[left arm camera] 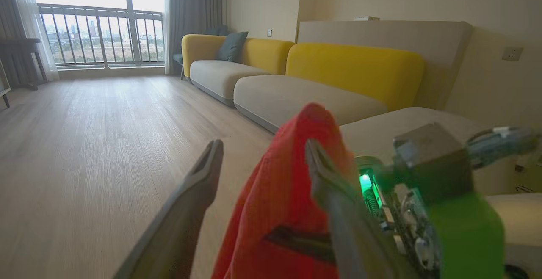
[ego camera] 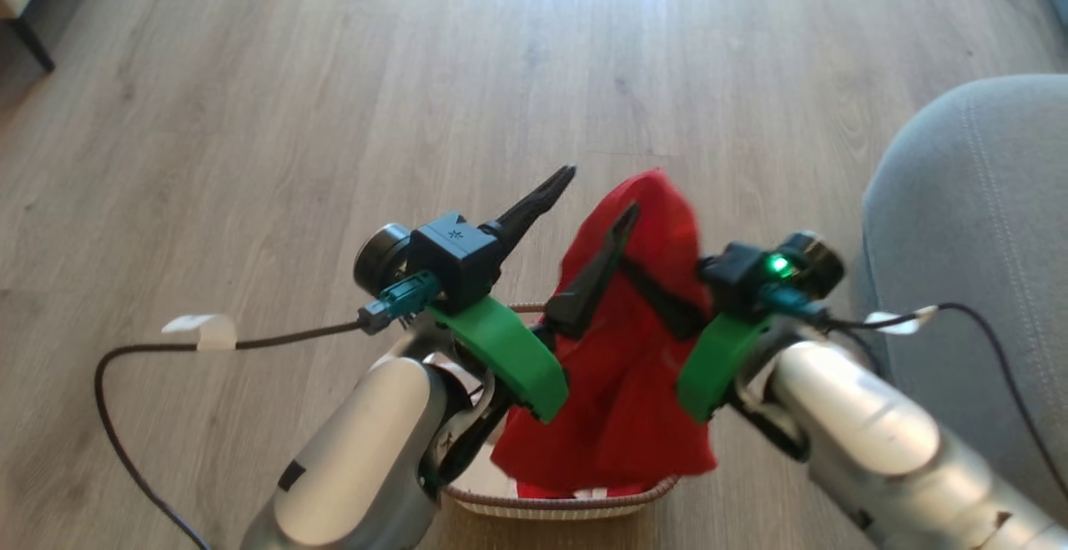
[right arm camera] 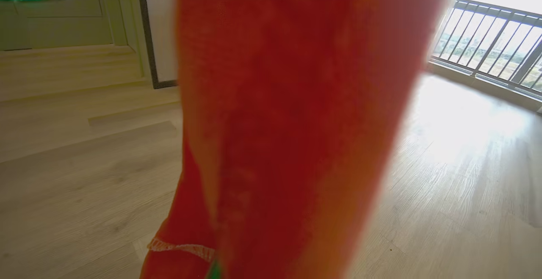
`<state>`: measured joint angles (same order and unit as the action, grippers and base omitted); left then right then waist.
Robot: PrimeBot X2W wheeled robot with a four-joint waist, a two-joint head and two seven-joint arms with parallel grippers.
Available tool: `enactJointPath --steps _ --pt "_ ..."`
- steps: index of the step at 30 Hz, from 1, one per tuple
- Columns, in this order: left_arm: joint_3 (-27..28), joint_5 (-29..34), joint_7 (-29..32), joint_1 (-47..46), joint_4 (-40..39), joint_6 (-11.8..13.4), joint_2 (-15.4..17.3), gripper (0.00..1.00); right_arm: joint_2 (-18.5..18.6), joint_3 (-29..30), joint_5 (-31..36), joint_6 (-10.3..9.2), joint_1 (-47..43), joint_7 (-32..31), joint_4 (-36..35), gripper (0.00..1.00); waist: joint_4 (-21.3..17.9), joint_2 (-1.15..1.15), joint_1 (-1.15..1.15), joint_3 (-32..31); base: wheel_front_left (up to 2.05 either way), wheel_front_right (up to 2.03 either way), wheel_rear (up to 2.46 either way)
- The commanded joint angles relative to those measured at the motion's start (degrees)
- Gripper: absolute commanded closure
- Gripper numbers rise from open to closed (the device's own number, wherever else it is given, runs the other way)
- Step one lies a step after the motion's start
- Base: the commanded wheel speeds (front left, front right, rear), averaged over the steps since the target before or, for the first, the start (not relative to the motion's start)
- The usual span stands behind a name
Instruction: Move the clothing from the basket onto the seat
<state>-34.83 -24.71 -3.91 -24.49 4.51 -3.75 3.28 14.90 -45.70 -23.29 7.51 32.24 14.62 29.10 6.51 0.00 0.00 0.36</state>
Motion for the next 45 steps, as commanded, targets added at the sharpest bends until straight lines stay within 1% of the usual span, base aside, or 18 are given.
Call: enactJointPath --steps 1,2,4,10,14,16,20,28,33,39,44,45 --pt "2.45 -0.24 -1.45 -1.20 0.51 0.42 0.27 0.00 1.21 2.65 -0.50 -0.02 0.65 0.38 -2.71 1.00 -1.12 0.00 0.00 0.44 0.00 0.00 0.00" --pt "2.45 -0.24 -1.45 -1.20 0.51 0.42 0.27 0.00 1.21 2.65 -0.50 -0.02 0.65 0.38 -2.71 1.00 -1.12 0.00 0.00 0.44 0.00 0.00 0.00" --pt "2.46 0.16 -3.36 -0.54 2.80 0.55 0.42 0.00 2.34 4.64 -0.45 -0.02 0.29 0.38 -3.58 1.00 -2.09 0.00 0.00 0.75 0.00 0.00 0.00" --pt "0.69 2.11 -9.62 1.15 10.84 0.60 0.14 0.00 5.34 9.90 -0.81 -0.02 0.00 0.38 -7.63 1.00 -6.22 0.00 0.00 3.16 0.00 0.00 0.00" --pt "0.04 3.15 -11.00 1.29 14.26 0.46 -0.22 0.00 7.58 12.22 -0.58 -0.02 0.05 0.38 -10.54 1.00 -9.40 0.00 0.00 4.67 0.00 0.00 0.00" --pt "0.55 3.36 -11.05 1.72 13.35 0.39 -0.33 0.00 8.54 13.29 -0.38 -0.02 -0.15 0.38 -11.66 1.00 -11.02 0.00 0.00 5.22 0.00 0.00 0.00" --pt "-0.80 2.41 -11.07 3.00 10.68 0.44 -0.38 0.00 9.79 15.24 -0.09 -0.02 -1.02 0.38 -13.52 1.00 -14.20 0.00 0.00 5.84 0.00 0.00 0.00" --pt "-3.21 2.05 -11.08 3.86 10.15 0.78 -0.39 0.00 10.94 17.62 0.30 -0.02 -3.95 0.38 -15.87 1.00 -19.05 0.00 0.00 5.32 0.00 0.00 0.00" --pt "-3.35 2.00 -11.09 3.83 10.44 0.81 -0.39 0.00 11.26 18.70 0.32 -0.02 -5.09 0.38 -16.82 1.00 -20.49 0.00 0.00 5.00 0.00 0.00 0.00" --pt "-3.82 1.66 -11.09 3.87 10.40 0.86 -0.40 0.00 11.46 19.50 0.40 -0.02 -5.94 0.38 -17.33 1.00 -20.77 0.00 0.00 4.80 0.00 0.00 0.00" --pt "-4.43 1.70 -11.09 3.42 10.20 1.02 -0.40 0.00 11.59 20.34 0.34 -0.02 -5.98 0.38 -17.93 1.00 -20.28 0.00 0.00 6.20 0.00 0.00 0.00" --pt "-4.65 1.97 -11.09 2.75 10.17 1.18 -0.40 0.00 11.79 20.98 0.19 -0.02 -5.41 0.38 -18.38 1.00 -19.91 0.00 0.00 7.86 0.00 0.00 0.00"
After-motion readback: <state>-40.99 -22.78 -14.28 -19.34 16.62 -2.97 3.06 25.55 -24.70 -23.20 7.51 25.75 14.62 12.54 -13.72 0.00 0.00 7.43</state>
